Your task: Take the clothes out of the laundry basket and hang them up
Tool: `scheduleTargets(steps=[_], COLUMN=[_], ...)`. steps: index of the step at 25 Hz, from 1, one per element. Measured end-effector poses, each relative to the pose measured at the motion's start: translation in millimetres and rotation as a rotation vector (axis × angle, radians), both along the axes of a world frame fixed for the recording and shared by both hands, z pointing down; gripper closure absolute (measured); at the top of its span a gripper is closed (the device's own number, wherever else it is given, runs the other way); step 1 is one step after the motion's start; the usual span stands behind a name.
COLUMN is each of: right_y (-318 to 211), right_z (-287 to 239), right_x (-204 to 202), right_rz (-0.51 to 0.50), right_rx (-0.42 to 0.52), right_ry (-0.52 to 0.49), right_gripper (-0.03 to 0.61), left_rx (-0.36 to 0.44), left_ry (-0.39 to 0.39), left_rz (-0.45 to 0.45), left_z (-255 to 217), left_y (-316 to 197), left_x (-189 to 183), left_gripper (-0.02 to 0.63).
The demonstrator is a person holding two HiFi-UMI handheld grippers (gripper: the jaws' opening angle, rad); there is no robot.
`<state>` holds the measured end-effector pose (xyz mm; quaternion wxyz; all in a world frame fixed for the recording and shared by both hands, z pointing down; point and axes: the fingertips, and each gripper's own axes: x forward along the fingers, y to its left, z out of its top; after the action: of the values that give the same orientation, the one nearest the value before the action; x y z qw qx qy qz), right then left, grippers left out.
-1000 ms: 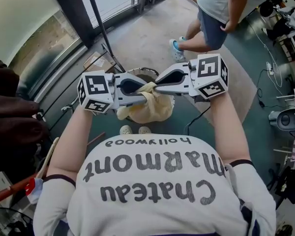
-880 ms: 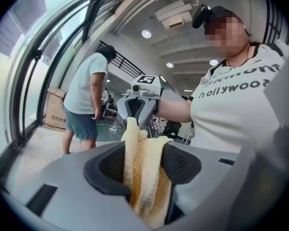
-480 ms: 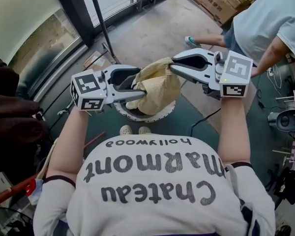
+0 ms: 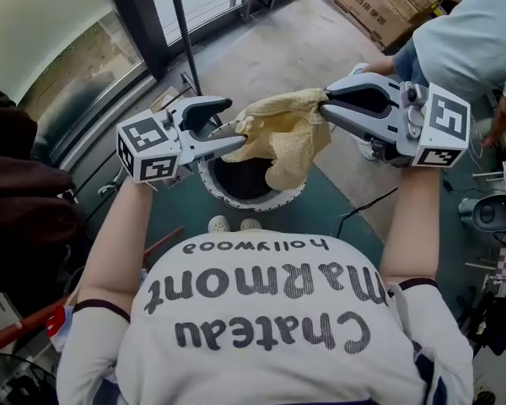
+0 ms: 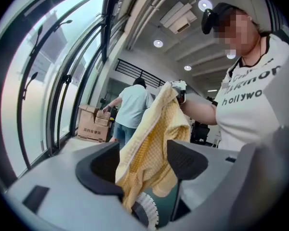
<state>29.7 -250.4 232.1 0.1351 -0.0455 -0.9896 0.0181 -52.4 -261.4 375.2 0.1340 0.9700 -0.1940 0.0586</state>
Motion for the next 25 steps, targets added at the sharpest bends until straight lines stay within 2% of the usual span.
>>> scheduleTargets(steps=[5,6,9,11,14,17,19,21,25], right_y=[21.6,29.8,37.0,22.3,-3.4,-17.6,-14.2,-0.9,33.4], right_z=[16.6,25.5,48.0,49.6,39.7,36.9,42.9,47.9,51.1], right_x=[-30.0,-35.4,-48.1,-54.6,-65.6,-76.3,-82.0,-82.6,-90.4], right_rz=[-0.056,-0.062,-0.071,-0.068,-0.073,-0.122,-0.196,-0.290,-0.477], right_rx=[-0.003,0.005,0.039,0.069,0.124,0.115,0.099,0.096,0.115], right_ry=[0.032,0.038,0.051,0.057,0.047,0.014,0.011,0.017,-0.008], right_gripper=[0.534,0.534,0.534,0.534,0.534,0.534,0.534,0.534,0.532], left_rx=[0.018,0.021,0.041,0.041,0.066,0.135,0.178,0.218,0.312], left_ry=[-0.067,-0.073,-0.067,-0.054,-0.098,-0.151,-0.132,-0.120,-0.170], left_rz=[-0.045,-0.033,-0.013,-0.081,-0.261,-0.550,-0.775,-0.960,-1.207], left_z=[25.0,34.7,56.4,57.1,36.2,-6.8,-41.9,-73.7,-125.4], left_y=[-8.8,-0.9,19.3,17.6,10.1,15.0,30.9,49.6,89.6], left_x=[16.1,17.7,13.3,-2.1,-41.4,-90.3,-117.9,-130.1,-130.2], left_gripper=[0.306,0.330,0.528,0.566,0.583,0.589,0.591,0.591,0.591])
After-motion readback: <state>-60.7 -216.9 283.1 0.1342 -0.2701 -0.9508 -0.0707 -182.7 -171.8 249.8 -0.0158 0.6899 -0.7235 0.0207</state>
